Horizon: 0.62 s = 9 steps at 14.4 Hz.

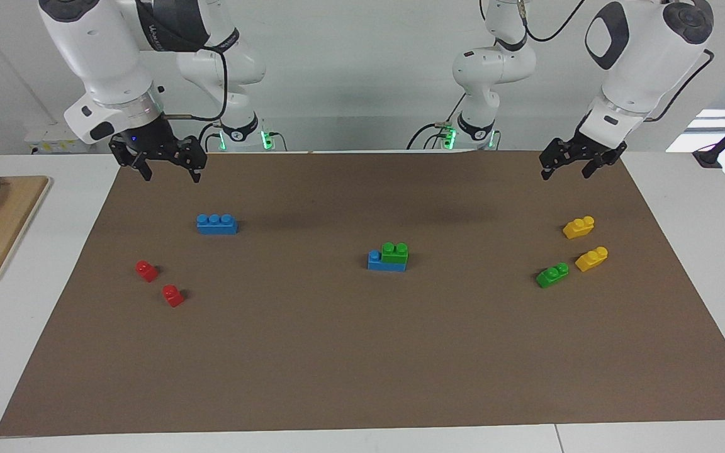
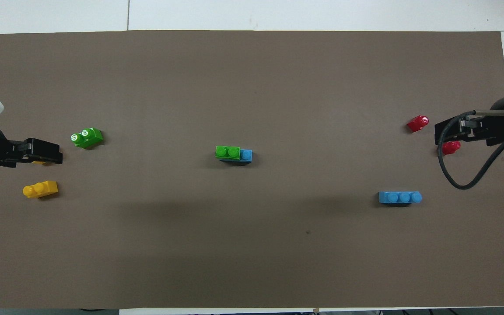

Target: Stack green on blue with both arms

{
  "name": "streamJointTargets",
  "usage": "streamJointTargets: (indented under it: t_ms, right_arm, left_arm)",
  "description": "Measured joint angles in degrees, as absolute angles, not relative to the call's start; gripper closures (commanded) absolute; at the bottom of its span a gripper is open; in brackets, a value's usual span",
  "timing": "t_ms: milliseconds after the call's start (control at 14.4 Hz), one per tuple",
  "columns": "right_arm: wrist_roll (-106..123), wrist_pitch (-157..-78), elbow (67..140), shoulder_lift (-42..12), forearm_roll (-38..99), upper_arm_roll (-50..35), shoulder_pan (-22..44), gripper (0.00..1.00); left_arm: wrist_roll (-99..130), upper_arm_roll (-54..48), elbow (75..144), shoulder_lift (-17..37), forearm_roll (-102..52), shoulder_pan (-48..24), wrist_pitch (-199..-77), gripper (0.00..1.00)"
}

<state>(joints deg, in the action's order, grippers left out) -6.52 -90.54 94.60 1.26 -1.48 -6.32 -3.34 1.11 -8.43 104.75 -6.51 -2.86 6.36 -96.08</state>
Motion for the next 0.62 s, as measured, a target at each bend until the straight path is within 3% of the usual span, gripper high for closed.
streamJointTargets:
  t_ms: [416, 623]
  right_arm:
    - [-6.52, -90.54, 94.60, 1.26, -1.48, -6.32, -3.34, 0.00]
    - [-6.52, -90.54, 94.60, 1.27, -1.48, -6.31, -3.34, 0.00]
  left_arm:
    - [0.77, -8.76, 104.53, -5.94, -0.03, 3.98, -98.43, 0.00]
    - [0.77, -8.84, 101.15, -3.35, 0.43, 3.03, -97.54, 0.00]
